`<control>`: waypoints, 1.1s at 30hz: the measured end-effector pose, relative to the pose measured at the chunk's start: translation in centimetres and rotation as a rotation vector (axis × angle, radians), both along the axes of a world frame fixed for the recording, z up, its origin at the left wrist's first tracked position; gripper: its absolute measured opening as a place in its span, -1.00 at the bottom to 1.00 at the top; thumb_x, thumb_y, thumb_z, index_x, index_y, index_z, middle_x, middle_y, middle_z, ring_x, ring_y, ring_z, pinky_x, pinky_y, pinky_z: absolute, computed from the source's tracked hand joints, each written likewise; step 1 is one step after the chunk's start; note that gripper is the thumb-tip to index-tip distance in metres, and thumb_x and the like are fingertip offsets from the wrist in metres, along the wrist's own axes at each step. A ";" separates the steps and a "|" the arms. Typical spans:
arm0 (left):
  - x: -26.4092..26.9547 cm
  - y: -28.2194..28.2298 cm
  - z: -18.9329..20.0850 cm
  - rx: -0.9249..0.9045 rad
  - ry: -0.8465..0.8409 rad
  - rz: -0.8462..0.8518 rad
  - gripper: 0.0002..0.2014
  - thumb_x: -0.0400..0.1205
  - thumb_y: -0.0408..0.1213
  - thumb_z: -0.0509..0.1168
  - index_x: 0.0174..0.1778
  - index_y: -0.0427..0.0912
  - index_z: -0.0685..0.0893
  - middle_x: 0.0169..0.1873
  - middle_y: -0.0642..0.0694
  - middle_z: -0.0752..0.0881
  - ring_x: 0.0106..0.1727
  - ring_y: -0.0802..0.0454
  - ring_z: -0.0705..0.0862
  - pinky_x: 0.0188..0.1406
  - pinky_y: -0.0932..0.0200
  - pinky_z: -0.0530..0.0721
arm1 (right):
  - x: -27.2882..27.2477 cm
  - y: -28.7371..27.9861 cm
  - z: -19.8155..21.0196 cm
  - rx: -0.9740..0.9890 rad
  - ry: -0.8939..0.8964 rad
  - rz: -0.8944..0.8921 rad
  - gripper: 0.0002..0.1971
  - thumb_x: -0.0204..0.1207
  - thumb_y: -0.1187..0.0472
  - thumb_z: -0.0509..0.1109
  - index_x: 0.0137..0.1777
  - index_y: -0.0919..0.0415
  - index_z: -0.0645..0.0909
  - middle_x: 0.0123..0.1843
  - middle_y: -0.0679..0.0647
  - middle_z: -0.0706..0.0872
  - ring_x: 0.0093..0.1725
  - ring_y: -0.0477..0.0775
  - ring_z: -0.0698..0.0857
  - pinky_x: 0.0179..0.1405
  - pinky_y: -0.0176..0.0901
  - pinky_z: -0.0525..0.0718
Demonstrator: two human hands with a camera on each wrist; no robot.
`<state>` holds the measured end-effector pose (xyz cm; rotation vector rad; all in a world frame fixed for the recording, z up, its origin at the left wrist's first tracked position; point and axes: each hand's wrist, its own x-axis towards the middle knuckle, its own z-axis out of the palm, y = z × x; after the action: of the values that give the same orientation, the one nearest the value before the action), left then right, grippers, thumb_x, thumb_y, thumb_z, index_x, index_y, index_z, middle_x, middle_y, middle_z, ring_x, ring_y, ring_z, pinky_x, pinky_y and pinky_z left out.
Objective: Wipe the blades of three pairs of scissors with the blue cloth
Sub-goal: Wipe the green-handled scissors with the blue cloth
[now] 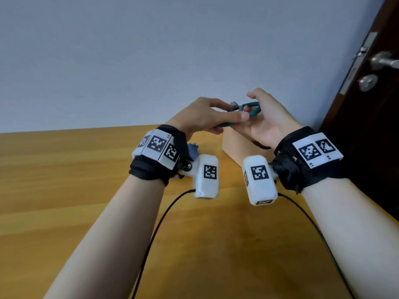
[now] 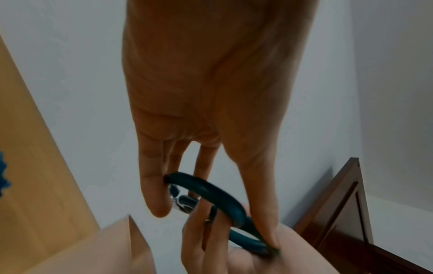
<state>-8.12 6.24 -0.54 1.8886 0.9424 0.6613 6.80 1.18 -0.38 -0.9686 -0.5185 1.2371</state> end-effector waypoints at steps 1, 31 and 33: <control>0.5 -0.3 -0.1 -0.007 0.001 -0.006 -0.54 0.44 0.18 0.57 0.20 0.07 0.79 0.09 0.02 0.80 -0.07 0.05 0.84 0.14 0.20 0.79 | 0.4 -0.5 0.0 -0.013 0.023 -0.006 -0.87 0.63 0.27 0.31 0.06 0.28 0.41 -0.14 0.19 0.51 -0.08 0.21 0.72 0.01 0.33 0.80; 8.8 -2.4 -3.3 0.021 0.078 0.034 -0.56 0.78 0.10 0.12 0.47 -0.04 0.58 0.18 -0.21 0.73 -0.21 -0.01 0.65 -0.10 0.08 0.76 | 4.5 -4.8 1.6 -0.129 -0.166 -0.121 -0.55 0.56 0.30 0.34 0.43 0.28 0.39 0.36 0.38 0.54 0.17 0.24 0.69 0.09 0.18 0.79; 8.6 -2.5 -3.3 0.034 0.117 0.016 -0.57 0.81 0.06 0.07 0.50 -0.07 0.55 0.23 -0.23 0.69 -0.16 -0.05 0.65 -0.20 0.12 0.72 | 4.2 -4.8 1.9 -0.130 -0.175 -0.189 -0.62 0.56 0.29 0.34 0.36 0.24 0.39 0.37 0.32 0.46 0.32 0.23 0.57 0.16 0.08 0.73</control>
<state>0.47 3.73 -3.84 1.9695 1.0274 0.5846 10.95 -3.65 1.47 -1.2148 -0.4753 1.0318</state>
